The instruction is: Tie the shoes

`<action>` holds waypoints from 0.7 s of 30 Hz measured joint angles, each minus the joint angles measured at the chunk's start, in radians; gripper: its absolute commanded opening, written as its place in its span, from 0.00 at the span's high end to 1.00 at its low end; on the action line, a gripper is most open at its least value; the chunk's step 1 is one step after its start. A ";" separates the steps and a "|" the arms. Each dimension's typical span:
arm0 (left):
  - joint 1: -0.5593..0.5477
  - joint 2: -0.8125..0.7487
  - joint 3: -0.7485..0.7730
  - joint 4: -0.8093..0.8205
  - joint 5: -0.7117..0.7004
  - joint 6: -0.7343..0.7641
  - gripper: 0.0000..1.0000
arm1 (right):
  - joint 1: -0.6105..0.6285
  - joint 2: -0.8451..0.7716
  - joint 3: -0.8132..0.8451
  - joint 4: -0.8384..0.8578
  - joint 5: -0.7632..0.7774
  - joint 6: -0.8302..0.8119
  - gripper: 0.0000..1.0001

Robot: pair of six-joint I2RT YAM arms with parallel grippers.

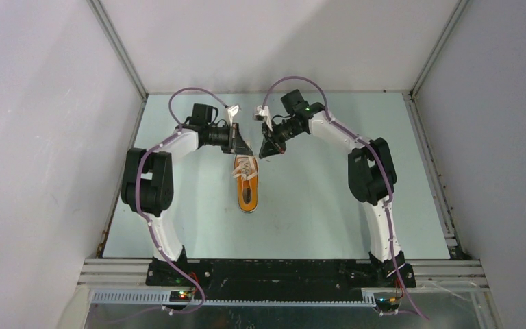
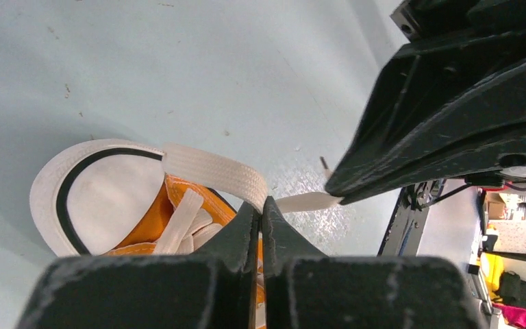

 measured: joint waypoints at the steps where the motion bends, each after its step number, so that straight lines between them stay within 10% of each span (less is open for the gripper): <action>1: 0.002 0.000 -0.002 0.005 0.000 -0.005 0.98 | -0.002 -0.003 0.003 -0.015 -0.015 0.009 1.00; 21: 0.055 0.000 -0.089 0.038 -0.003 -0.065 0.97 | 0.055 -0.025 -0.019 0.172 -0.205 0.274 1.00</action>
